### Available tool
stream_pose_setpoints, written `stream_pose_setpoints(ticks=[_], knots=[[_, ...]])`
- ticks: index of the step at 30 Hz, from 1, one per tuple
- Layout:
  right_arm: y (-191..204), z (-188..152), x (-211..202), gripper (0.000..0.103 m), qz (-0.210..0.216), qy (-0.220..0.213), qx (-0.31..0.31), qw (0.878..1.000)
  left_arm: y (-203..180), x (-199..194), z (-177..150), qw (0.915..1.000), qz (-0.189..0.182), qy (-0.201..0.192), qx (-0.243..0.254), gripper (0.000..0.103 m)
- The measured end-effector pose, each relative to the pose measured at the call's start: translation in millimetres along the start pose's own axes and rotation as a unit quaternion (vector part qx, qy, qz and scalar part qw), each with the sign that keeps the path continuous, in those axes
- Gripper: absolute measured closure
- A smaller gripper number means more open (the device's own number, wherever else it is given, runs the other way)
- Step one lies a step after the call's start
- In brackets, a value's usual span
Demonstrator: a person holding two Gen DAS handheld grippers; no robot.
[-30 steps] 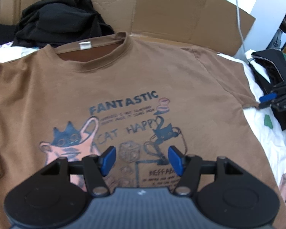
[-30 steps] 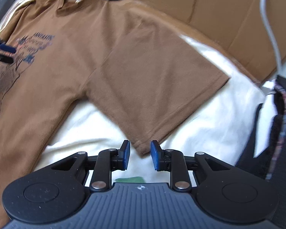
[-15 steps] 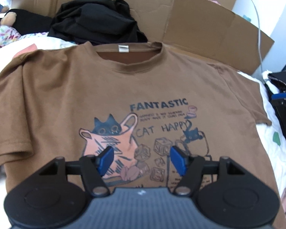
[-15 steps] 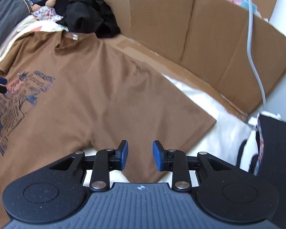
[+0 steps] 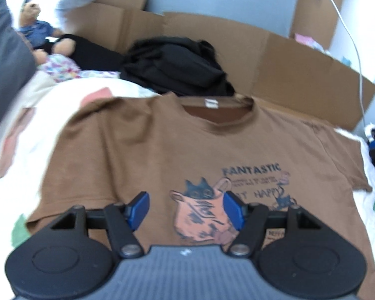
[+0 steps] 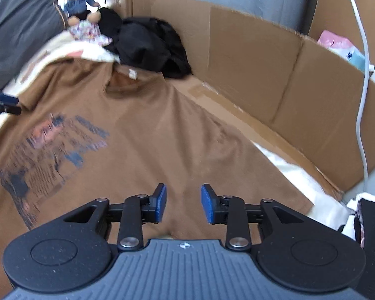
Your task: Fold clothes
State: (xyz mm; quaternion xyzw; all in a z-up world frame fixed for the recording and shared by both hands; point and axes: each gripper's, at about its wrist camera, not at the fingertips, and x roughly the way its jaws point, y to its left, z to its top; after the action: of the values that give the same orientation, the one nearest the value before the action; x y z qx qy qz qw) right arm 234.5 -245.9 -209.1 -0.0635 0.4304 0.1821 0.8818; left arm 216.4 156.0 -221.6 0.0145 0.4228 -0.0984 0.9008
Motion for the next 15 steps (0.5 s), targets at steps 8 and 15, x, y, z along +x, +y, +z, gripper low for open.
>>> stream_pose_setpoints(ticks=[8,15], knots=[[33.3,30.4,-6.6,0.059,0.017,-0.012,-0.007,1.0,52.1,-32.2,21.8,0.9981,0.05,-0.027,-0.023,0.034],[68.1,60.2,-11.6,0.058,0.029,0.006,-0.034,0.999,100.0,-41.2,20.8,0.9935,0.089,-0.019,-0.067,0.028]])
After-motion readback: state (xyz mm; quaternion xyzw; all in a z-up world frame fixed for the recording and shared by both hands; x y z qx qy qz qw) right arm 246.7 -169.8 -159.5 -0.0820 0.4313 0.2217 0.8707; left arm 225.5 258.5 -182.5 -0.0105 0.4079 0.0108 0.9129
